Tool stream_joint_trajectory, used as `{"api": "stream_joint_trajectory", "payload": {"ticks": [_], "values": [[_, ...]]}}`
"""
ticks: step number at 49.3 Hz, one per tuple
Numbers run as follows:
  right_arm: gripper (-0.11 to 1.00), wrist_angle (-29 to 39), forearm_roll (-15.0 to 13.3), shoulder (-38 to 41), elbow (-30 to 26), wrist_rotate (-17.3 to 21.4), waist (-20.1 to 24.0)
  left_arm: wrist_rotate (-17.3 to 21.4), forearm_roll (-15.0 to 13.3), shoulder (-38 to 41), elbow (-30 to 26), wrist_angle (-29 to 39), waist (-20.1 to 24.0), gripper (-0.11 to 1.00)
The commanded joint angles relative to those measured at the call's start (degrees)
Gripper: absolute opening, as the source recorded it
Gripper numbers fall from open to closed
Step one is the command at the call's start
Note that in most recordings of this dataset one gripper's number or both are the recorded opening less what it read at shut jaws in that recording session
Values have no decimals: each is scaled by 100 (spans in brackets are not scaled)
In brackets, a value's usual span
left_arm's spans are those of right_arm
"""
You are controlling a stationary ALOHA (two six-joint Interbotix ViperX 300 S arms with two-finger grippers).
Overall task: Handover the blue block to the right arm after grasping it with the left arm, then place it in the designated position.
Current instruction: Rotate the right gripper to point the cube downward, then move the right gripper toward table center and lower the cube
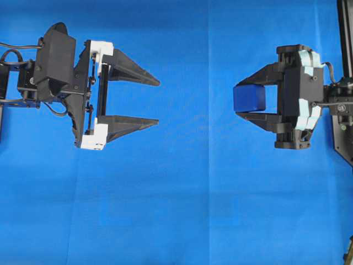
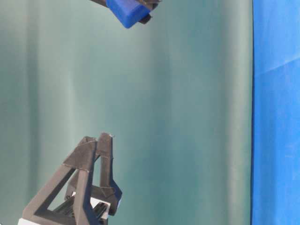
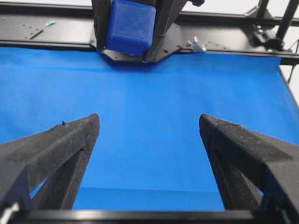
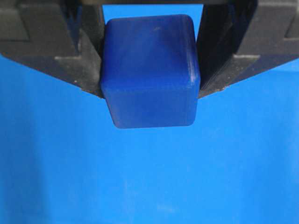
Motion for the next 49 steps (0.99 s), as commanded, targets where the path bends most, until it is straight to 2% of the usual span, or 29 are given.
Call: {"api": "stream_joint_trajectory", "payload": {"ticks": [1, 25, 42, 49], "values": [[43, -18, 9, -53, -53, -9, 9, -9, -9, -97, -105, -53, 0, 92], [43, -211, 9, 88, -26, 18, 9, -9, -9, -88, -123, -44, 0, 92], [43, -1266, 123, 896, 97, 44, 18, -9, -9, -88, -123, -44, 0, 92], [43, -1819, 167, 1354, 97, 237, 9, 0, -9, -88, -123, -44, 0, 92]]}}
